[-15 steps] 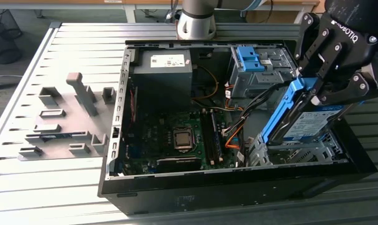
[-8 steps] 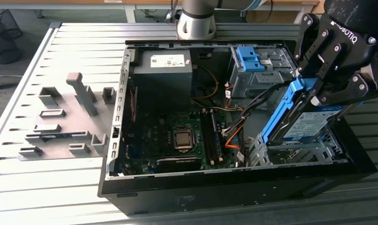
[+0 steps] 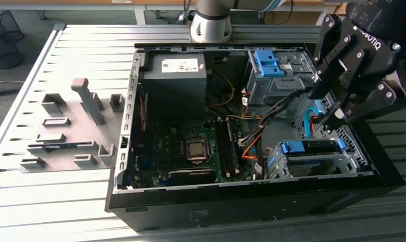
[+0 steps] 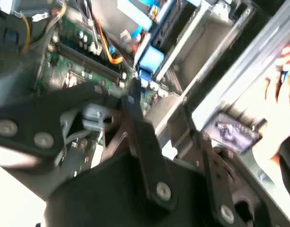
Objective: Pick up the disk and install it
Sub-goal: 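Insert the disk into the insertion slot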
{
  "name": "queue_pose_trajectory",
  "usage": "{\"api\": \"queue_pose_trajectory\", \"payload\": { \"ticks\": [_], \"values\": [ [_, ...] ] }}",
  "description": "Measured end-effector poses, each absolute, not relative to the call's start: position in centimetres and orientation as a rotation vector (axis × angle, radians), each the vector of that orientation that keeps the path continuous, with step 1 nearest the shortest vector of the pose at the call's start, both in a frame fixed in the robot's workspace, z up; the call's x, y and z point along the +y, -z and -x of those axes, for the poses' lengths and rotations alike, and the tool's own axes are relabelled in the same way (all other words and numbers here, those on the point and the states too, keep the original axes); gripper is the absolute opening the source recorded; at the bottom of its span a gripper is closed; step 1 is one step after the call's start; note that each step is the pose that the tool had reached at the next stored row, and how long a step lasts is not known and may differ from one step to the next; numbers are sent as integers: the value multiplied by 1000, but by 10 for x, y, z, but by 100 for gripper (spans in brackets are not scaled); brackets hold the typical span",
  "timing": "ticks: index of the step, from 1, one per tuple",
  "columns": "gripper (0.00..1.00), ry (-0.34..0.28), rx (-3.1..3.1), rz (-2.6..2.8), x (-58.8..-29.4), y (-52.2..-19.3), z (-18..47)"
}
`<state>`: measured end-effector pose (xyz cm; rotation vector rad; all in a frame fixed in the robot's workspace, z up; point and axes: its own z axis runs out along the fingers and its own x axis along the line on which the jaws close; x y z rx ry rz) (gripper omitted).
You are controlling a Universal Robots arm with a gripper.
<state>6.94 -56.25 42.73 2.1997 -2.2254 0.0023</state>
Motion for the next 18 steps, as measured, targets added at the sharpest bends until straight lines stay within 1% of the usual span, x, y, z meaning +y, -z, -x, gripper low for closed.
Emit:
{"api": "queue_pose_trajectory", "payload": {
  "ticks": [4,5,6,7,8,9,10,12,13,14,18],
  "values": [
    [49,-2,-2225,-2200,-562,-420,-70],
    [42,-2,-2225,-2200,-562,-418,-70],
    [42,-2,-2225,-2200,-562,-417,-70],
    [36,-2,-2225,-2200,-563,-415,-70],
    [36,-2,-2225,-2200,-563,-413,-70],
    [24,-2,-2225,-2200,-563,-411,-70],
    [24,-2,-2225,-2200,-563,-409,-70],
    [13,-2,-2225,-2200,-563,-406,-70],
    [13,-2,-2225,-2200,-563,-404,-70],
    [11,-2,-2225,-2200,-563,-402,-70],
    [11,-2,-2225,-2200,-563,-395,-70]
  ]
}}
